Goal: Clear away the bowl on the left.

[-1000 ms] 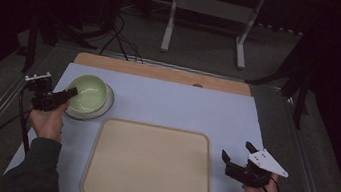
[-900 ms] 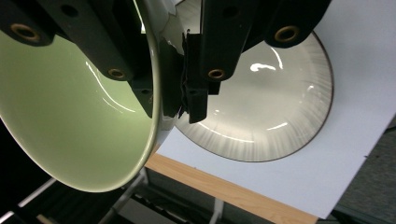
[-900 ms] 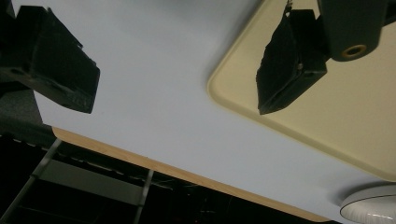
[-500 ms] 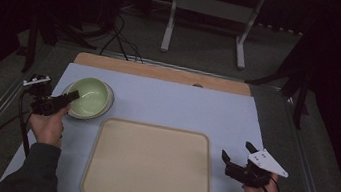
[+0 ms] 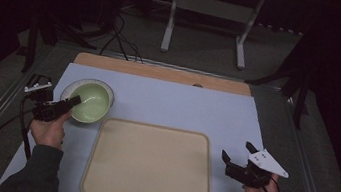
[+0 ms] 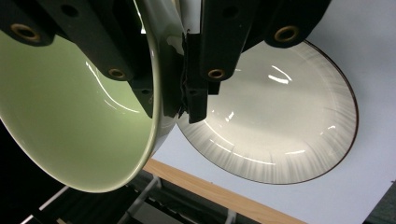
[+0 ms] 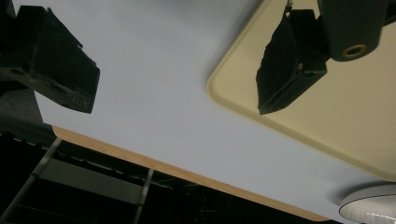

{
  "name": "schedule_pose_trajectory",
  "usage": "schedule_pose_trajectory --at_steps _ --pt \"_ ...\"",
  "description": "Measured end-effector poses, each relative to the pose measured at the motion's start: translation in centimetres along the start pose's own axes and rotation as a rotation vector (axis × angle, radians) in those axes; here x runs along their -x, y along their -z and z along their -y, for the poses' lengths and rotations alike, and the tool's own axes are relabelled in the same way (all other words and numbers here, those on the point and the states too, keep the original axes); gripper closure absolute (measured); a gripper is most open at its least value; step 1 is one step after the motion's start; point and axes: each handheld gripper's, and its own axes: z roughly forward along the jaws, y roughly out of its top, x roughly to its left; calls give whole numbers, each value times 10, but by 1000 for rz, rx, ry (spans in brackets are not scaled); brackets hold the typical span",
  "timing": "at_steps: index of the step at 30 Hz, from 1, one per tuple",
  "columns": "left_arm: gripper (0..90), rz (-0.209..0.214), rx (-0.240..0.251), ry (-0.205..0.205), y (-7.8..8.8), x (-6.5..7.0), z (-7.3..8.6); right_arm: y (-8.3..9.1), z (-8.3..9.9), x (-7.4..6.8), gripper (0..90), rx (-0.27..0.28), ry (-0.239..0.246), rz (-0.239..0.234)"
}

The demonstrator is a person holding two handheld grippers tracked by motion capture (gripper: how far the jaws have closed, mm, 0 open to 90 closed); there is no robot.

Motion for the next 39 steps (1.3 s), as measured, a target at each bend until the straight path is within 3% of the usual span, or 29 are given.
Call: schedule_pose_trajectory --at_steps 14,39 --pt "817 60 -26 -45 -3 20 8 0 0 0 129 3 3 -2" --pt "817 127 -61 -67 -10 42 17 0 0 0 129 6 7 -1"
